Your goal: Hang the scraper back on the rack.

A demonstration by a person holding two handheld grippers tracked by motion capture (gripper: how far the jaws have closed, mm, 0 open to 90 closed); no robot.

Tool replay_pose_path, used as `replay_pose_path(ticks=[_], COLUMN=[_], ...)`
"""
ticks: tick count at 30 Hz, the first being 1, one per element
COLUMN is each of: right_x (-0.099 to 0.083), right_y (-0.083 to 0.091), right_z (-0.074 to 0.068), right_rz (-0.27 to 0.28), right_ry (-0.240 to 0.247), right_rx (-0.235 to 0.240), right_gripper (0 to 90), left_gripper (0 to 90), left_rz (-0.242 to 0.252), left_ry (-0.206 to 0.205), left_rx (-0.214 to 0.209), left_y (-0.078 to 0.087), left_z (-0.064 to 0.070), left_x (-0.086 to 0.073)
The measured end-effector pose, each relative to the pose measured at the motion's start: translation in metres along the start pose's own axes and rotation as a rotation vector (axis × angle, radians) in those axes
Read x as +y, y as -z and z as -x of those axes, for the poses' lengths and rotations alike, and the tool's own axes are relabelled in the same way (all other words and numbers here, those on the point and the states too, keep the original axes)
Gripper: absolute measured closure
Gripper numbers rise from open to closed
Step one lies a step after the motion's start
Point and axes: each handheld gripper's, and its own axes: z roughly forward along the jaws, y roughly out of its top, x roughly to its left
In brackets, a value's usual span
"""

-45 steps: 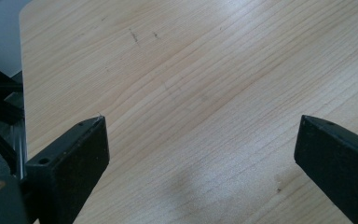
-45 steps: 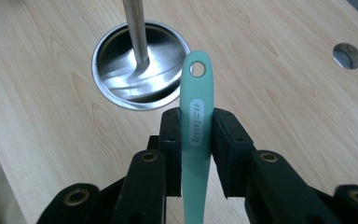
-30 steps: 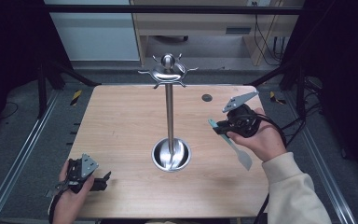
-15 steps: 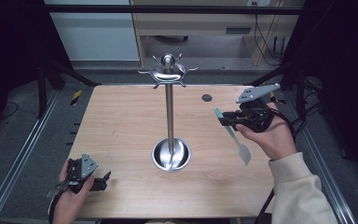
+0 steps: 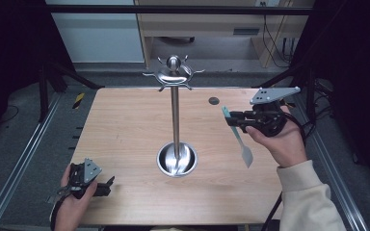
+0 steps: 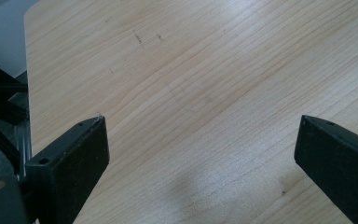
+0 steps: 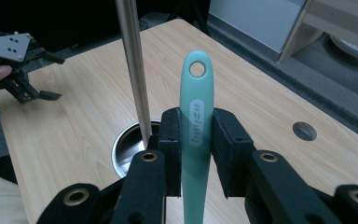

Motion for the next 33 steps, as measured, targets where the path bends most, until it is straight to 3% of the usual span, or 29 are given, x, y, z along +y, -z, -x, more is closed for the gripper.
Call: replay_pose_path(ticks=[25,33], right_x=[0.01,0.013], right_y=[0.008,0.008], right_z=[-0.006,-0.008], right_rz=[0.129,0.144], right_ry=[-0.04,-0.046], right_rx=[0.001,-0.004], right_gripper=[74.3,74.3], left_gripper=[2.7,2.7], left_rz=[-0.001,0.0], left_ry=[-0.003,-0.004], left_rx=[0.002,0.001], left_y=[0.0,0.0], left_z=[0.001,0.001], left_x=[0.0,0.0])
